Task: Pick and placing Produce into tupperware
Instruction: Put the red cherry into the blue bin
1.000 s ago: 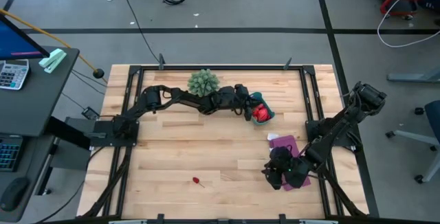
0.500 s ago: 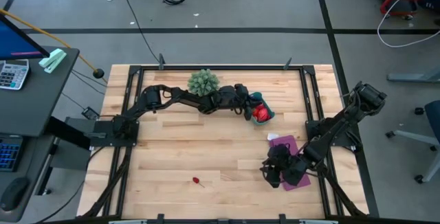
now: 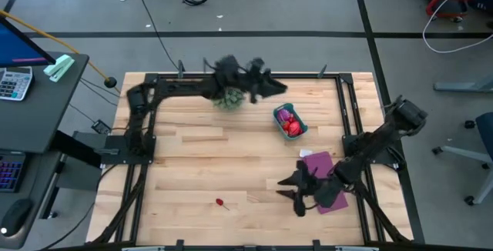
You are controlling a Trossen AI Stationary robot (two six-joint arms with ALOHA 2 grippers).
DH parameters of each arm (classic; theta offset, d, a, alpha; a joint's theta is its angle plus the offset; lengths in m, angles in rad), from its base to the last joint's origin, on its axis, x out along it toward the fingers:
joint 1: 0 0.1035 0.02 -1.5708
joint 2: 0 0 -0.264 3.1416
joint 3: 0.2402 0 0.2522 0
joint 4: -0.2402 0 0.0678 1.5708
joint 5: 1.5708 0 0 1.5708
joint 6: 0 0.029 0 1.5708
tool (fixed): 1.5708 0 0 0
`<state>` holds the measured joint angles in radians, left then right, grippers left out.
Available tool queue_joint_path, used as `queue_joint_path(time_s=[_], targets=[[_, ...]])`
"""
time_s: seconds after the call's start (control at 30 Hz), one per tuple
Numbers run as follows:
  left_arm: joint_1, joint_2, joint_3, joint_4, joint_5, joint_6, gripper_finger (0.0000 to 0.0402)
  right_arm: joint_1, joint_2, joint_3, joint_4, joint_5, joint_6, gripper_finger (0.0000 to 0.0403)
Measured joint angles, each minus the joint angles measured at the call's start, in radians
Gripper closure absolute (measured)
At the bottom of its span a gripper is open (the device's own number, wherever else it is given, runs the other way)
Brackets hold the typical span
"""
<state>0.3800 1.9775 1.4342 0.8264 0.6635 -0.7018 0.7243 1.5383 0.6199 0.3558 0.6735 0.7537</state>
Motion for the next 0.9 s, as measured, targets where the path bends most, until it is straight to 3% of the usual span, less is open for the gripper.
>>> queue_joint_path(time_s=[0.1,0.23,0.4,0.53,0.67,0.8,0.9], targets=[[0.028,-0.09,0.0,-0.005,0.135,-0.043,0.0276,-0.028,0.125,0.034,0.179,-0.009,-0.165,0.0245],[0.038,-0.215,0.0,-0.004,0.232,-0.073,0.0283,-0.069,0.31,0.156,0.203,-0.05,-0.246,0.0245],[0.019,-0.344,0.0,-0.01,0.245,-0.072,0.0285,-0.112,0.509,0.388,0.193,-0.096,-0.4,0.0245],[-0.015,-0.427,0.0,-0.026,0.247,-0.032,0.0285,-0.137,0.604,0.583,0.074,-0.097,-0.554,0.0245],[-0.048,-0.51,0.0,-0.189,0.244,0.087,0.0286,-0.157,0.65,0.727,-0.084,-0.106,-0.581,0.0245],[-0.091,-0.604,0.0,-0.547,0.138,0.354,0.0286,-0.167,0.672,0.778,-0.104,-0.171,-0.585,0.0245],[-0.143,-0.679,-0.001,-0.888,-0.098,0.623,0.0286,-0.166,0.674,0.775,-0.119,-0.185,-0.589,0.0245]])
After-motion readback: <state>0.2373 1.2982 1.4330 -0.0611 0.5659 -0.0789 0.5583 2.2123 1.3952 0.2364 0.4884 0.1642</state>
